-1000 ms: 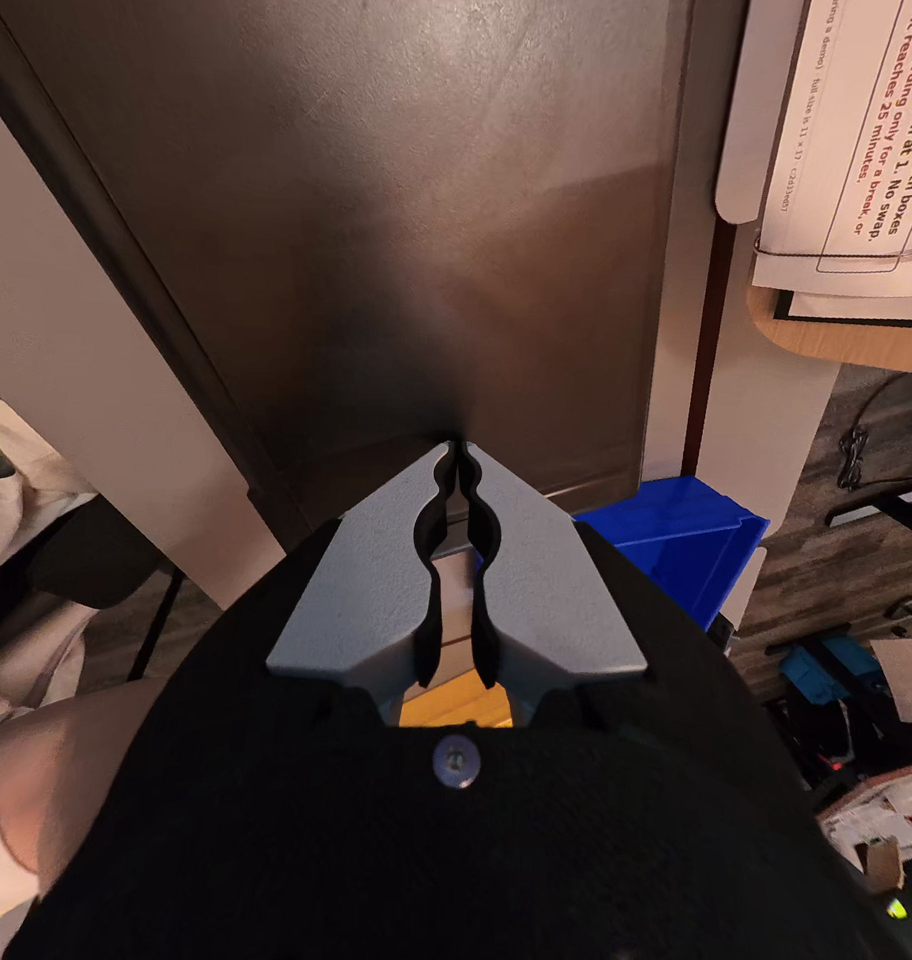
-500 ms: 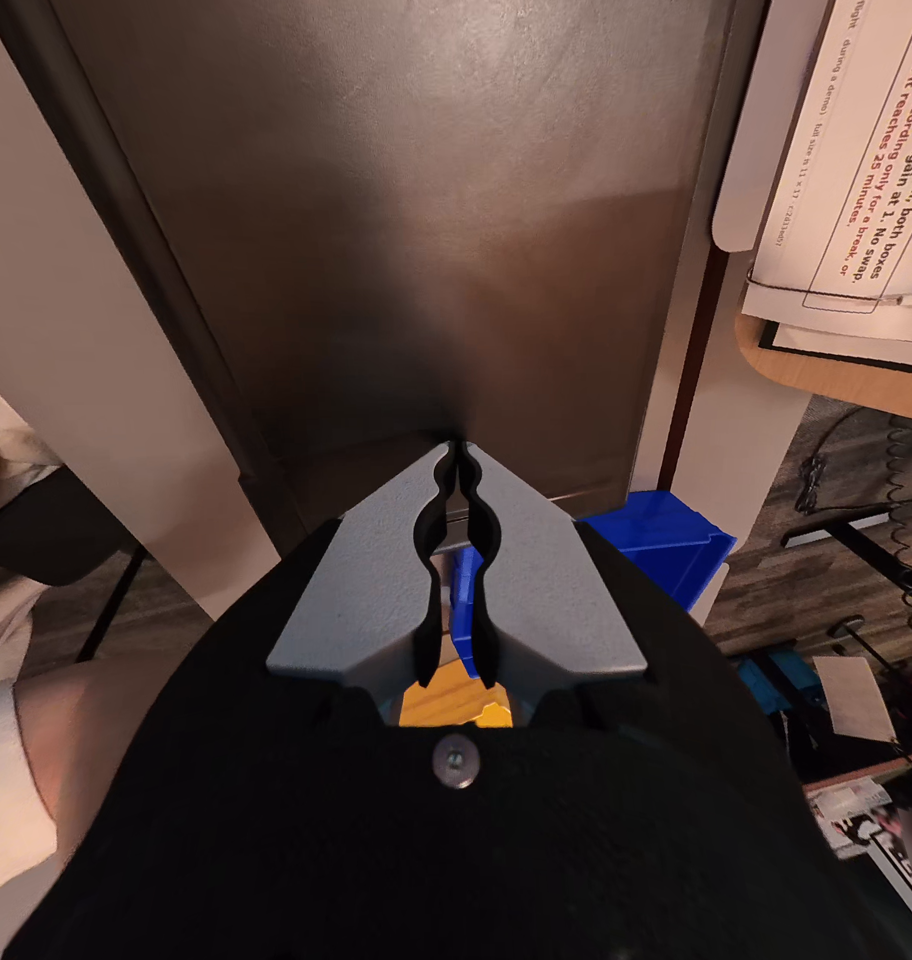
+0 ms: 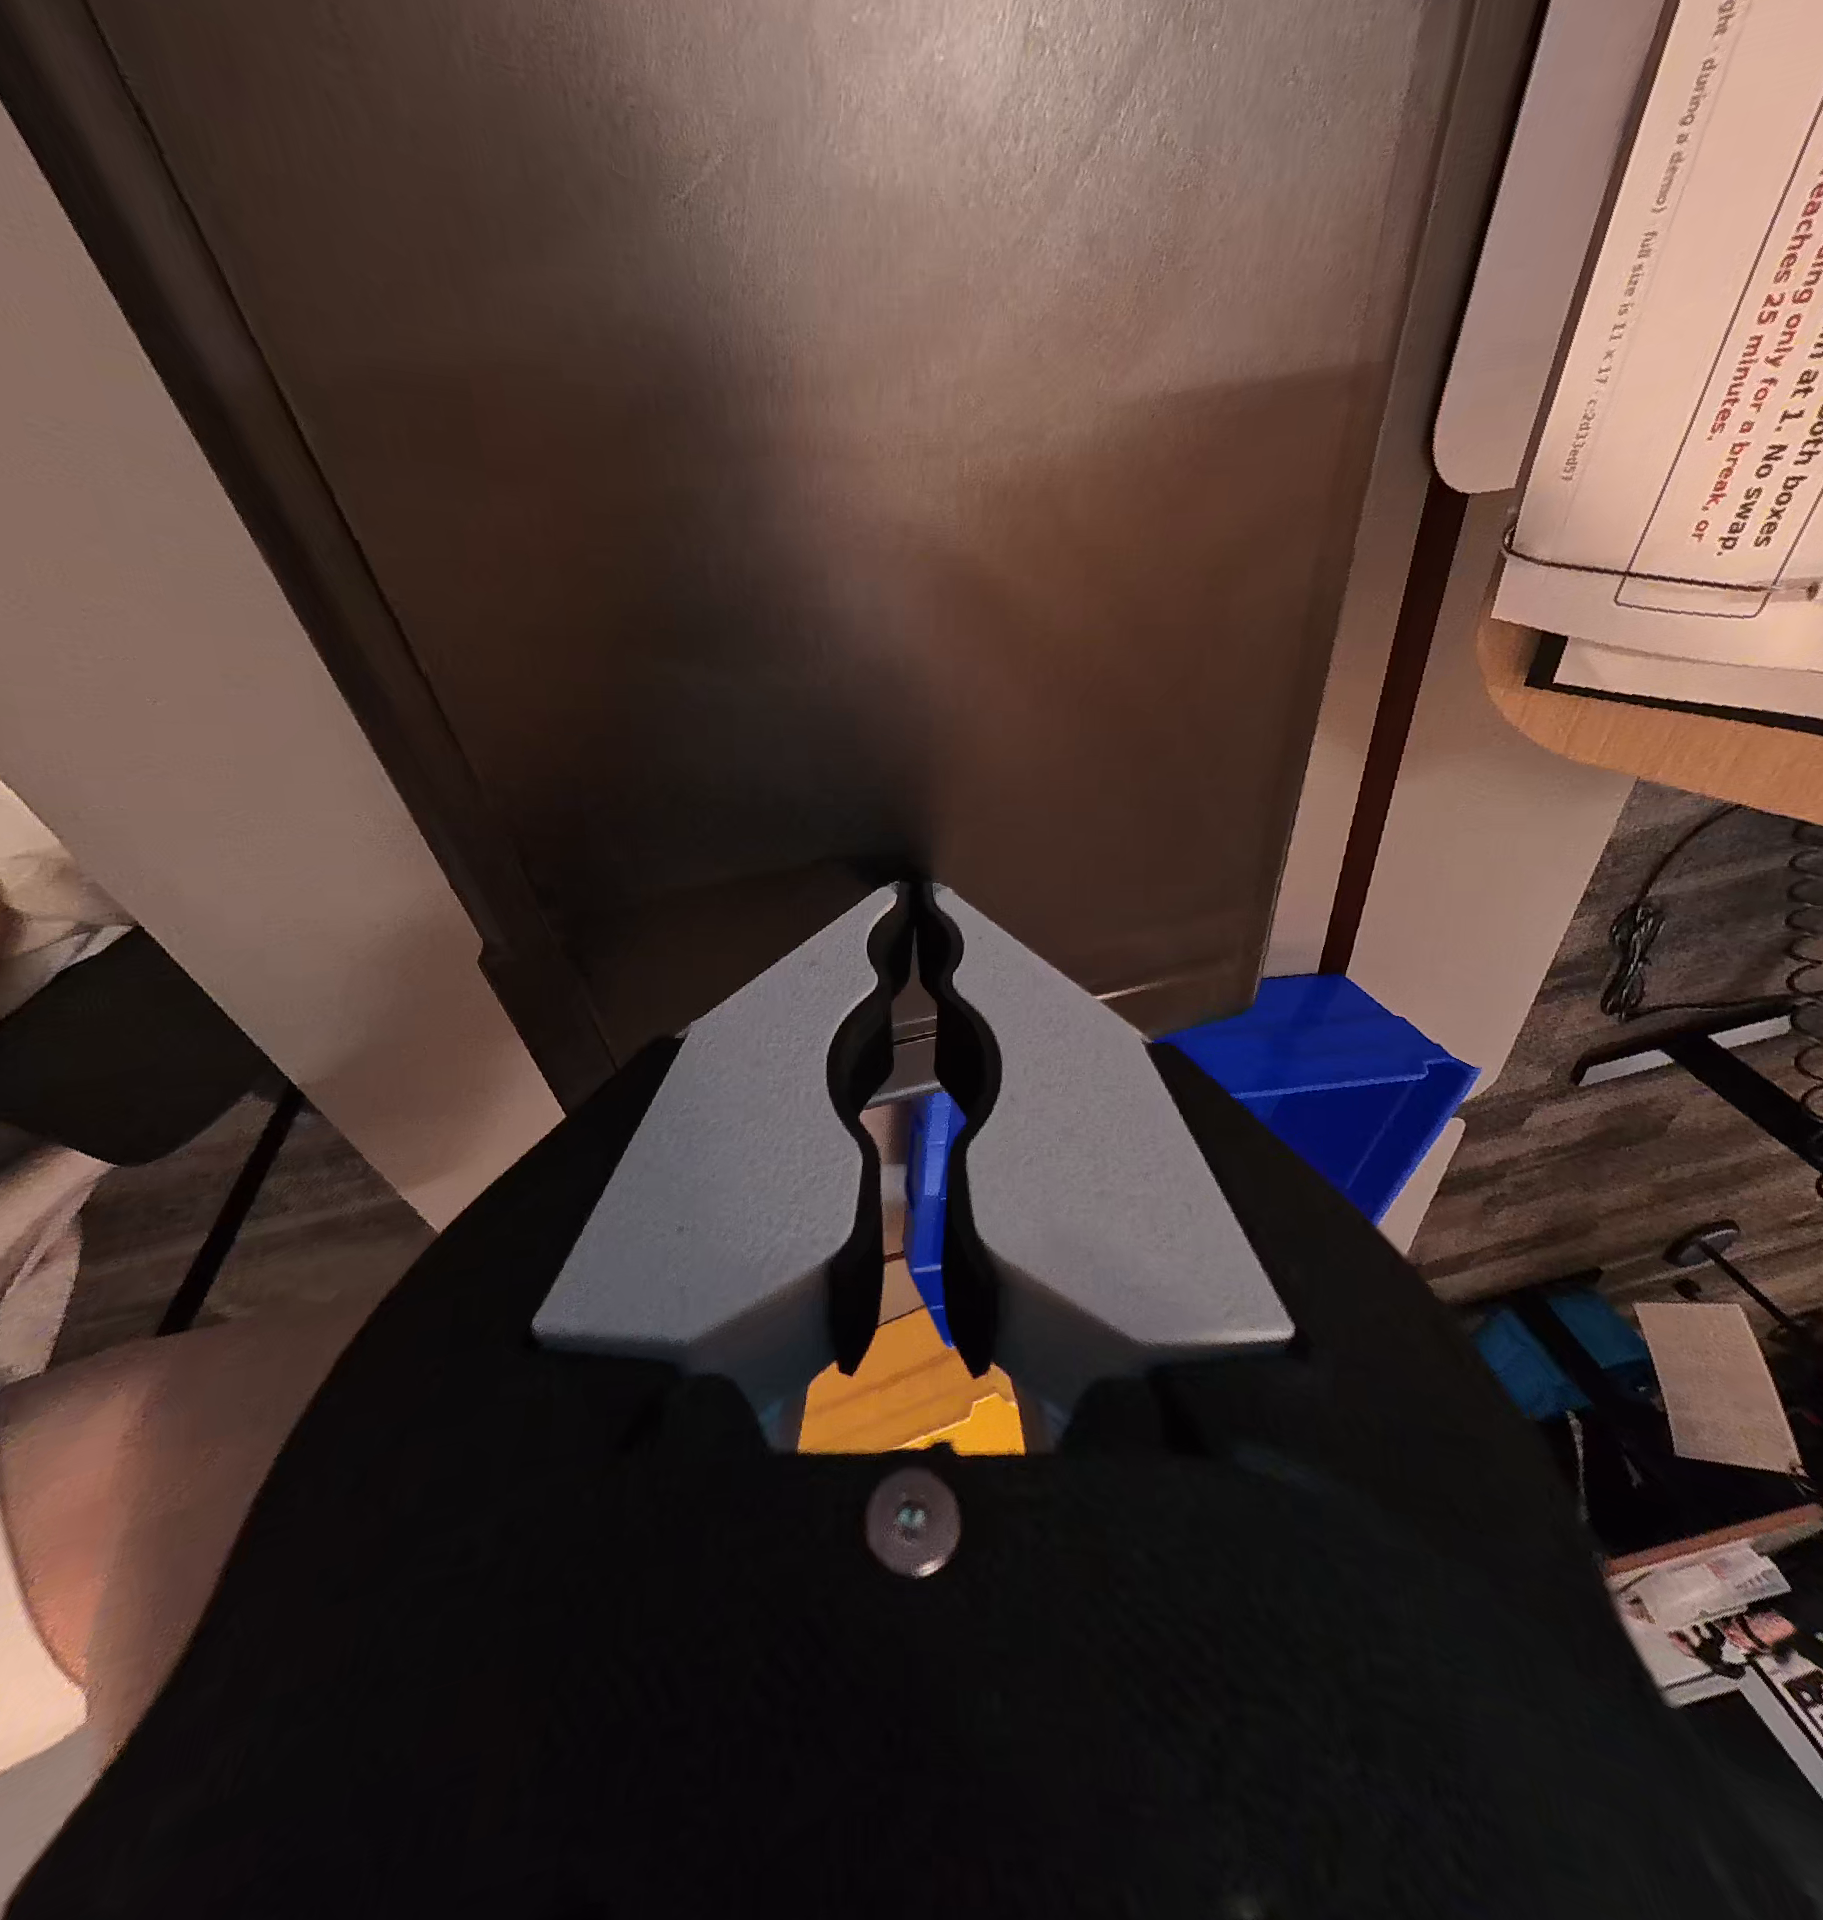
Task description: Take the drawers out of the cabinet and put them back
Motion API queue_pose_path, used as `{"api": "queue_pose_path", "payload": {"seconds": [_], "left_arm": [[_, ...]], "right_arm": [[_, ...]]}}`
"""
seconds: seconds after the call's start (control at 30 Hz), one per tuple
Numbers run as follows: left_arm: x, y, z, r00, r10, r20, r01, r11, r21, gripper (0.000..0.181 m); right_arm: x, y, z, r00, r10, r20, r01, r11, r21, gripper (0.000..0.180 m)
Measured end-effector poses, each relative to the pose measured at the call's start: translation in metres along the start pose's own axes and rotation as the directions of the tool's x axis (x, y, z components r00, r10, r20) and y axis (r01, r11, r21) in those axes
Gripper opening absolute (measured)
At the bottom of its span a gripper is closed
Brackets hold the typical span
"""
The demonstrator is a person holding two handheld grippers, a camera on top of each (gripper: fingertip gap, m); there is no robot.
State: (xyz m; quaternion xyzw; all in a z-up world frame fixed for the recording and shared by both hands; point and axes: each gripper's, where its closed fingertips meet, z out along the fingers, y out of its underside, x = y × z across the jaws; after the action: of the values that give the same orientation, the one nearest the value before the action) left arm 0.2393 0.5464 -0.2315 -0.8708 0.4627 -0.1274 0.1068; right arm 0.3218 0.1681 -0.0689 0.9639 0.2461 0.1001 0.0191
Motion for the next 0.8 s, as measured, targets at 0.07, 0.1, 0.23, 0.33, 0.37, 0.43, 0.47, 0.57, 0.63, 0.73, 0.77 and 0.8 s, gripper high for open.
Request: {"api": "queue_pose_path", "payload": {"seconds": [0.07,0.1,0.23,0.33,0.37,0.43,0.47,0.57,0.63,0.73,0.77,0.8], "left_arm": [[0.011,0.007,-0.026,0.998,0.033,-0.062,-0.033,0.999,0.005,0.011],[0.017,0.013,-0.041,0.994,0.064,-0.088,-0.064,0.998,0.001,0.012],[0.045,0.046,-0.111,0.957,0.218,-0.19,-0.22,0.975,0.01,0.011],[0.081,0.083,-0.17,0.883,0.36,-0.302,-0.368,0.929,0.032,0.011],[0.093,0.099,-0.188,0.852,0.407,-0.328,-0.42,0.907,0.032,0.011],[0.116,0.134,-0.223,0.779,0.506,-0.37,-0.536,0.844,0.026,0.011],[0.127,0.151,-0.238,0.741,0.55,-0.385,-0.588,0.808,0.024,0.011],[0.165,0.199,-0.273,0.63,0.635,-0.447,-0.697,0.716,0.033,0.011],[0.194,0.23,-0.288,0.563,0.655,-0.504,-0.743,0.668,0.039,0.011],[0.231,0.278,-0.295,0.44,0.677,-0.59,-0.832,0.555,0.016,0.011],[0.241,0.292,-0.294,0.401,0.681,-0.613,-0.86,0.51,0.005,0.011],[0.251,0.305,-0.29,0.363,0.681,-0.636,-0.886,0.464,-0.008,0.011]], "right_arm": [[0.0,0.0,0.0,1.0,0.009,0.006,-0.009,1.0,-0.004,0.0],[0.0,0.0,0.0,1.0,0.012,0.007,-0.012,1.0,-0.004,0.0],[0.0,0.0,0.0,0.999,0.027,0.025,-0.027,1.0,0.006,0.0],[0.0,0.0,0.0,0.998,0.019,0.051,-0.02,1.0,0.014,0.0],[0.0,0.0,0.0,0.998,0.014,0.058,-0.015,1.0,0.013,0.0],[-0.001,0.0,0.0,0.997,0.003,0.075,-0.003,1.0,0.006,0.0],[-0.001,0.0,0.0,0.996,-0.005,0.086,0.005,1.0,0.003,0.0],[-0.001,0.0,0.0,0.993,0.003,0.12,-0.003,1.0,0.001,0.0],[-0.001,0.0,0.0,0.991,0.01,0.135,-0.011,1.0,0.003,0.0],[-0.001,0.0,0.0,0.989,0.01,0.147,-0.011,1.0,0.006,0.0],[-0.001,0.0,0.0,0.989,0.012,0.15,-0.013,1.0,0.009,0.0],[-0.001,0.0,0.0,0.988,0.014,0.154,-0.016,1.0,0.014,0.0]]}}
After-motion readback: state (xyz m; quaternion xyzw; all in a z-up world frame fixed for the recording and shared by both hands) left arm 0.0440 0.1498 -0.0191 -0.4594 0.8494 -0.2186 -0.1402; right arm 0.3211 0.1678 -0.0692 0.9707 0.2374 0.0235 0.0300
